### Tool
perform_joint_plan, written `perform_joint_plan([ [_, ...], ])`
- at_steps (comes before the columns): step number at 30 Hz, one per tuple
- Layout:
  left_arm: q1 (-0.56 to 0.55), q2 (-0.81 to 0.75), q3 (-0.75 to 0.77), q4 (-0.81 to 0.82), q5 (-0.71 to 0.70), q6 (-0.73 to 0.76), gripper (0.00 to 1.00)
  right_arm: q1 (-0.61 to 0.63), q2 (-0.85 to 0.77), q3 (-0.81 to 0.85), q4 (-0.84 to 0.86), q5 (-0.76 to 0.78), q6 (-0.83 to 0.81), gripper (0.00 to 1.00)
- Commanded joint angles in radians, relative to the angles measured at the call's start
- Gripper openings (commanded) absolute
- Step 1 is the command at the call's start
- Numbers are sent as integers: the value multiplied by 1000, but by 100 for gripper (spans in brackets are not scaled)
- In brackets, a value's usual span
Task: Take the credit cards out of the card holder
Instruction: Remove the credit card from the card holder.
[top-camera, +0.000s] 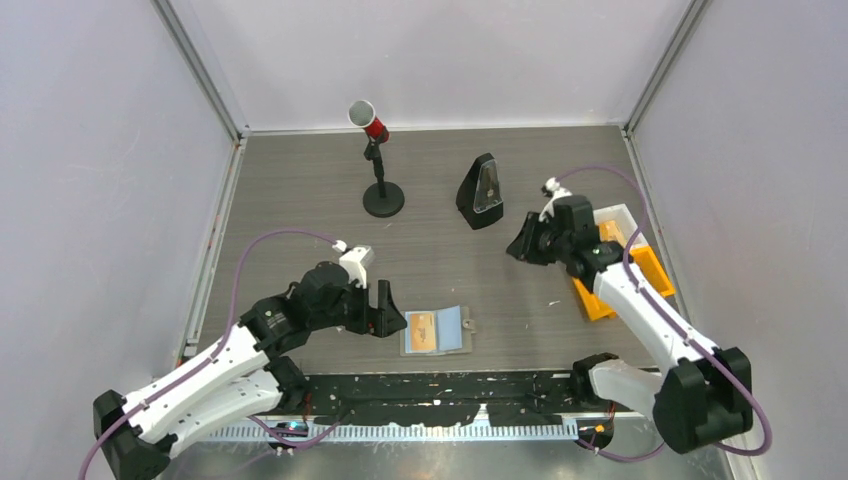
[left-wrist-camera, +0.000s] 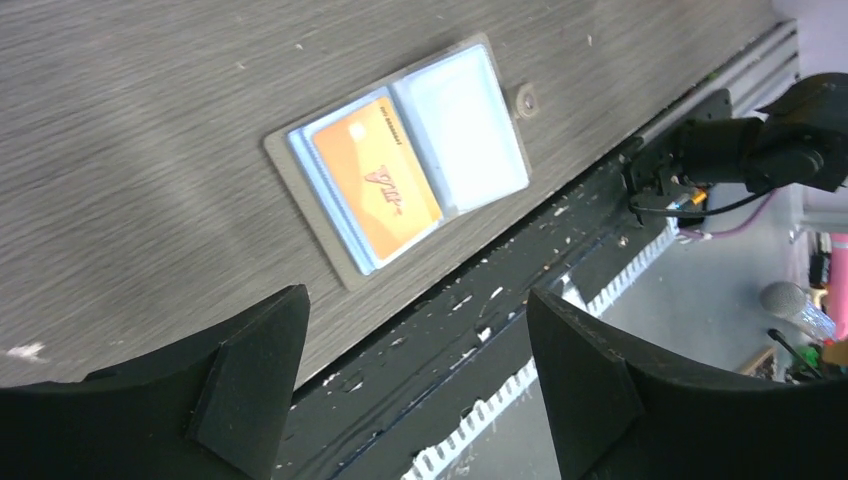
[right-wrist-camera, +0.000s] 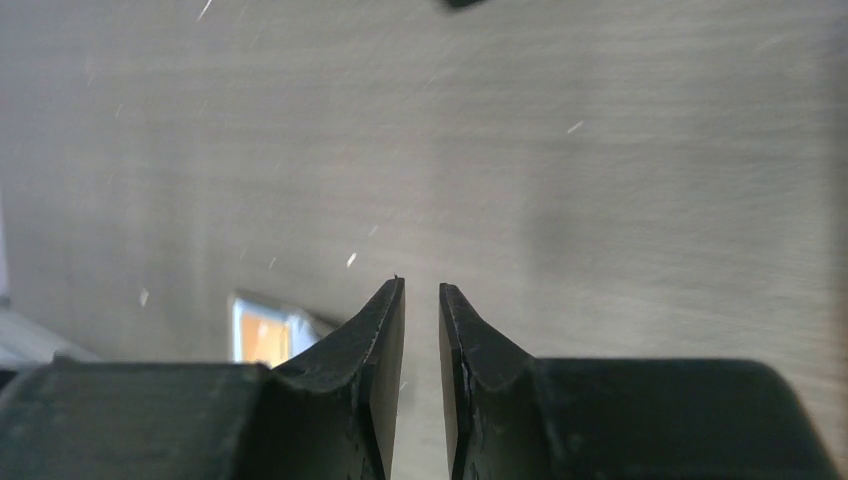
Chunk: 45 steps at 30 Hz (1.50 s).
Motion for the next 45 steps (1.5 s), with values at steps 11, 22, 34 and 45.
perform_joint_plan([
  [11,8,130,-101,342,98,-137,29,582,-178,-184,188,108,310,27],
  [22,26,268,-189,496,82,-146,0,878,51,-178,363,287,424,30],
  [34,32,396,-239,590,54,-127,0,884,187,-204,424,327,423,31],
  [45,32,492,-257,630,71,-124,0,884,291,-234,508,304,437,33],
])
